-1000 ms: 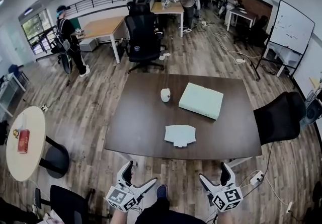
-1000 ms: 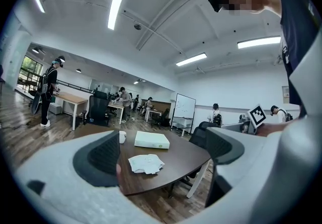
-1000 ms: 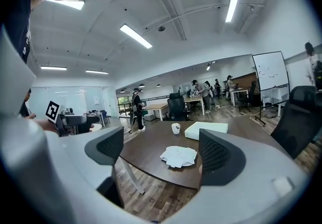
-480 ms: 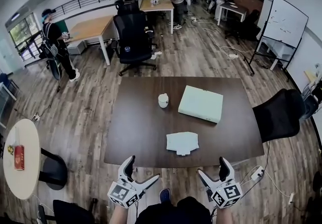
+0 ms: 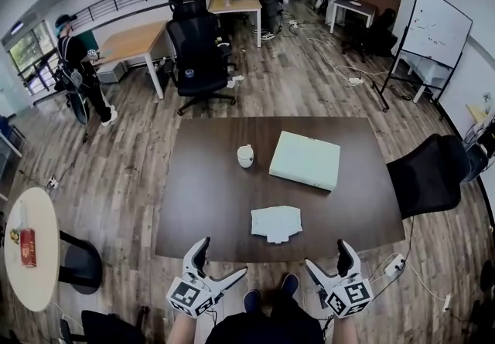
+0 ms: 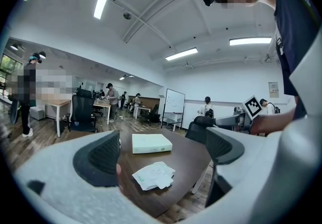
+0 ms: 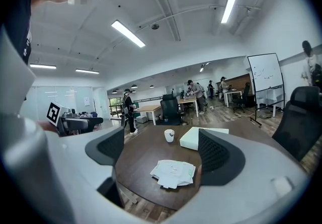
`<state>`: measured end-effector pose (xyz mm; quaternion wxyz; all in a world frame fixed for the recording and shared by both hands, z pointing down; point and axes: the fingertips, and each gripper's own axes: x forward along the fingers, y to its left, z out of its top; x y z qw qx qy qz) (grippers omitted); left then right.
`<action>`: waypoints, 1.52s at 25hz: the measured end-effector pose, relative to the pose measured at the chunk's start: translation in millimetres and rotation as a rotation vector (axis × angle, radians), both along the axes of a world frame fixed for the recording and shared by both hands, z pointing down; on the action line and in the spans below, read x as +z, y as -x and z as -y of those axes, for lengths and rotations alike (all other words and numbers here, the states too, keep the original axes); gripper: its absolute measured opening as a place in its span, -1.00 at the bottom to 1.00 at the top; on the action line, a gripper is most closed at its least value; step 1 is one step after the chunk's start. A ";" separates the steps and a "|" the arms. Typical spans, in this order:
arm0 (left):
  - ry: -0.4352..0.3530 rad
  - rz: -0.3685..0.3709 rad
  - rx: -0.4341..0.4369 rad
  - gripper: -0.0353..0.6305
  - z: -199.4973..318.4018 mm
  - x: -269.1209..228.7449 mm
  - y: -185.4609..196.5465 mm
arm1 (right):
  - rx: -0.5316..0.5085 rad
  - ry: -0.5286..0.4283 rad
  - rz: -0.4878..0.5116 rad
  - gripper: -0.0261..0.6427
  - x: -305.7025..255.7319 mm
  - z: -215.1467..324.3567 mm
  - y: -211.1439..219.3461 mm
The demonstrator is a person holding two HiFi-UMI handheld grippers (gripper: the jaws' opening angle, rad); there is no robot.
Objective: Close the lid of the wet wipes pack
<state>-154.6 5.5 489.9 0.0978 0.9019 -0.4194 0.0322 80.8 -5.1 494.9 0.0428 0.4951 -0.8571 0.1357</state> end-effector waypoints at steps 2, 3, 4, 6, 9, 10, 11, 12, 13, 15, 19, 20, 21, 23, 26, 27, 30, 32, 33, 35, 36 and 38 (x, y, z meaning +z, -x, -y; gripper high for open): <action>0.004 0.021 0.000 0.67 9.2 4.8 -8.1 | -0.022 0.005 -0.006 0.49 5.0 11.6 -4.2; 0.006 0.026 0.000 0.68 13.6 6.4 -12.2 | -0.032 0.007 -0.004 0.49 6.2 17.2 -6.4; 0.008 0.029 -0.002 0.67 18.4 7.4 -16.2 | -0.041 0.010 0.002 0.49 6.6 23.3 -9.0; 0.011 0.030 -0.011 0.67 29.4 8.6 -24.5 | -0.056 0.015 0.013 0.49 6.6 37.2 -16.2; 0.014 0.029 -0.030 0.67 46.6 9.2 -39.2 | -0.084 0.021 0.010 0.48 8.2 59.1 -29.6; 0.016 0.032 -0.034 0.67 52.1 9.1 -44.1 | -0.093 0.023 0.010 0.48 9.0 66.4 -34.1; 0.018 0.036 -0.040 0.67 57.5 9.4 -48.5 | -0.101 0.025 0.011 0.48 10.0 73.5 -38.3; 0.020 0.040 -0.049 0.67 63.2 10.5 -52.3 | -0.110 0.026 0.012 0.48 11.1 80.7 -42.2; 0.022 0.043 -0.059 0.67 69.1 12.0 -55.3 | -0.118 0.025 0.011 0.48 12.2 88.1 -45.5; 0.023 0.045 -0.078 0.67 79.1 13.9 -60.4 | -0.136 0.022 0.007 0.48 14.7 102.5 -50.9; 0.017 0.055 -0.094 0.67 93.0 13.2 -71.1 | -0.169 0.018 0.012 0.48 15.7 123.8 -57.6; 0.016 0.058 -0.100 0.67 96.5 13.7 -73.2 | -0.183 0.018 0.013 0.48 16.2 127.9 -57.8; 0.018 0.059 -0.106 0.67 99.7 14.7 -75.4 | -0.196 0.020 0.012 0.48 17.3 131.4 -58.1; 0.022 0.058 -0.116 0.67 105.3 17.0 -80.5 | -0.218 0.029 0.014 0.48 21.3 137.8 -60.2; 0.027 0.068 -0.111 0.67 112.0 21.2 -82.2 | -0.236 0.044 0.030 0.48 26.4 147.2 -57.7; 0.029 0.073 -0.105 0.67 113.4 22.7 -80.2 | -0.239 0.043 0.028 0.48 26.9 149.3 -54.5; 0.038 0.096 -0.080 0.67 118.5 28.2 -74.2 | -0.233 0.037 0.013 0.48 26.5 155.0 -45.9; 0.047 0.134 -0.052 0.67 124.8 36.9 -72.5 | -0.219 0.041 0.014 0.47 29.1 159.8 -42.4; 0.054 0.160 -0.033 0.67 127.4 44.0 -71.2 | -0.210 0.045 0.018 0.48 31.7 161.5 -39.7; 0.074 0.216 0.007 0.66 128.9 61.1 -65.9 | -0.195 0.055 0.032 0.48 36.5 162.0 -31.1; 0.079 0.240 0.025 0.66 130.0 67.9 -63.2 | -0.191 0.056 0.038 0.47 37.6 162.0 -26.0; 0.074 0.275 0.061 0.66 134.9 74.8 -61.5 | -0.186 0.055 0.037 0.47 38.5 163.5 -17.2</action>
